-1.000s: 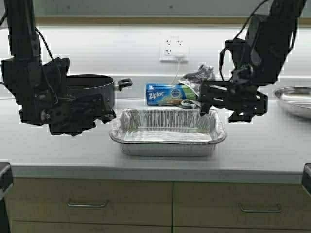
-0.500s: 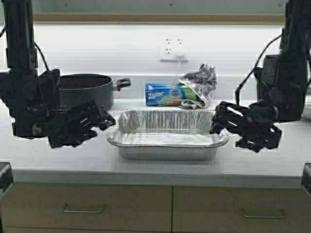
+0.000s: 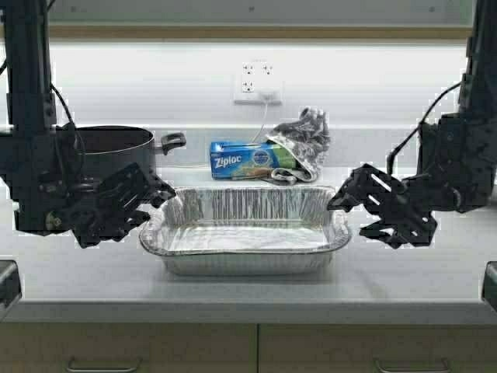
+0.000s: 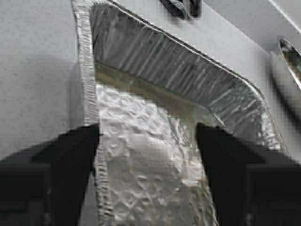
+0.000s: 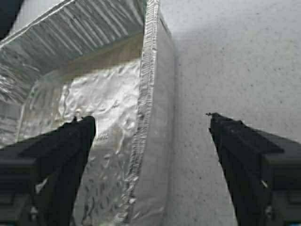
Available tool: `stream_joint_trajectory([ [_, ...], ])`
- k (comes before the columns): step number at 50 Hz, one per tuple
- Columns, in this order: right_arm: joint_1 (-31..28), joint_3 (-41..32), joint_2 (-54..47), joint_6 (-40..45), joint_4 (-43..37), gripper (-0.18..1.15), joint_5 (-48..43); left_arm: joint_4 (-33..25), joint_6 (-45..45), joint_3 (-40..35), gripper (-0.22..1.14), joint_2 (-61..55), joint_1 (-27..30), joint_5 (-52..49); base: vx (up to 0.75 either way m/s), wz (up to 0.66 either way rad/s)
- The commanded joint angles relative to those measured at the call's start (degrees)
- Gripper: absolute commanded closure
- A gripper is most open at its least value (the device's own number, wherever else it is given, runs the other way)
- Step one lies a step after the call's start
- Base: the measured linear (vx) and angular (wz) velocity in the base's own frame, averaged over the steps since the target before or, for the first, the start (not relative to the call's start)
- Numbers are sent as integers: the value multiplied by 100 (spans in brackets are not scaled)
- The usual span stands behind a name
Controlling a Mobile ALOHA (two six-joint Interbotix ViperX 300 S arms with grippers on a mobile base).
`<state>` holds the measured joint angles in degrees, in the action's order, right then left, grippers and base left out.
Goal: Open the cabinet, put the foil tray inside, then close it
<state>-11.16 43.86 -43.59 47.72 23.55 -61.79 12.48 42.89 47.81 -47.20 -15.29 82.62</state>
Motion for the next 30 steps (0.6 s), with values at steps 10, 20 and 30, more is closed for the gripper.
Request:
stream_joint_trajectory([
  [10, 158, -545, -237, 809, 817, -6, -369, 1116, 1028, -694, -3, -439, 413, 202, 7, 1],
  [20, 176, -439, -237, 817, 826, -6, -457, 1116, 984, -527, -3, -281, 439, 378, 6, 3],
  [30, 352, -325, -264, 791, 826, -5, -562, 1125, 1028, -712, -3, -264, 448, 360, 2, 3],
])
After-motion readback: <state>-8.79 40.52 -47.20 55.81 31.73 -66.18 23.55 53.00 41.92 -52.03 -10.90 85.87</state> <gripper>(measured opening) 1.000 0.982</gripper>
